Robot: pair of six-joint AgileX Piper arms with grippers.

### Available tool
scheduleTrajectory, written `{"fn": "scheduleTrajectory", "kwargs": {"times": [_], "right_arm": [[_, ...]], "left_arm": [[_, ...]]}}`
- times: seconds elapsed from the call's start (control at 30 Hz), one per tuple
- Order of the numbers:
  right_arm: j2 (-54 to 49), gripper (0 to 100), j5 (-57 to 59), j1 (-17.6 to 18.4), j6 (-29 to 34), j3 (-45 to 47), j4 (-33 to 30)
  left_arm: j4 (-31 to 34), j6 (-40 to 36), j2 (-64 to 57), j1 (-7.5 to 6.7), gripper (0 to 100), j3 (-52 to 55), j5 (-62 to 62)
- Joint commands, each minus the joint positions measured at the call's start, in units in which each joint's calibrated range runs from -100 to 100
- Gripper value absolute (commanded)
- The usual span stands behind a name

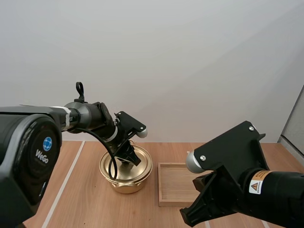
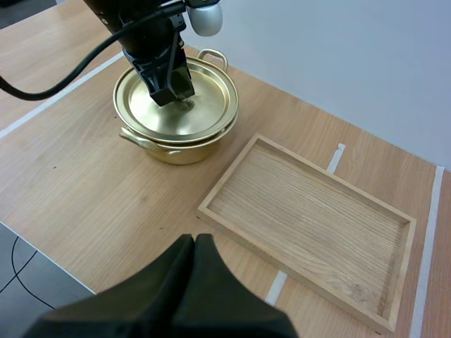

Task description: Open the lid, put the grape in the pot, and close it

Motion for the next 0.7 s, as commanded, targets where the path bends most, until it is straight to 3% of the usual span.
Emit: {"fn": "scheduleTrajectory", "kwargs": {"times": [0.0, 0.23, 0.3, 0.37, 0.4, 0.5, 0.67], "right_arm": [[-0.6, 0, 0.1, -0.2, 0.1, 0.2, 0.2], [-0.6, 0, 0.1, -0.2, 0.1, 0.2, 0.2], [-0.6, 0, 0.1, -0.2, 0.1, 0.2, 0.2], [-0.6, 0, 0.1, -0.2, 0.1, 0.2, 0.2], [-0.6, 0, 0.1, -0.2, 0.1, 0.2, 0.2], [-0.6, 0, 0.1, -0.2, 0.1, 0.2, 0.2], [-0.6, 0, 0.1, -0.2, 0.1, 0.2, 0.3]], "left_arm": [[-1.4, 0.4, 0.6, -0.03, 0, 0.1, -0.9], [-1.4, 0.5, 0.6, -0.03, 0, 0.1, -0.9], [-1.5, 0.5, 0.6, -0.03, 6, 0.1, -0.9], [-1.8, 0.5, 0.6, -0.03, 24, 0.1, -0.2], [-2.2, 0.5, 0.5, -0.03, 39, 0.1, 0.4], [-2.8, 0.5, -0.8, -0.03, 100, 0.1, 3.2], [-3.1, 0.5, -5.3, -0.03, 100, 0.1, 7.9]]}}
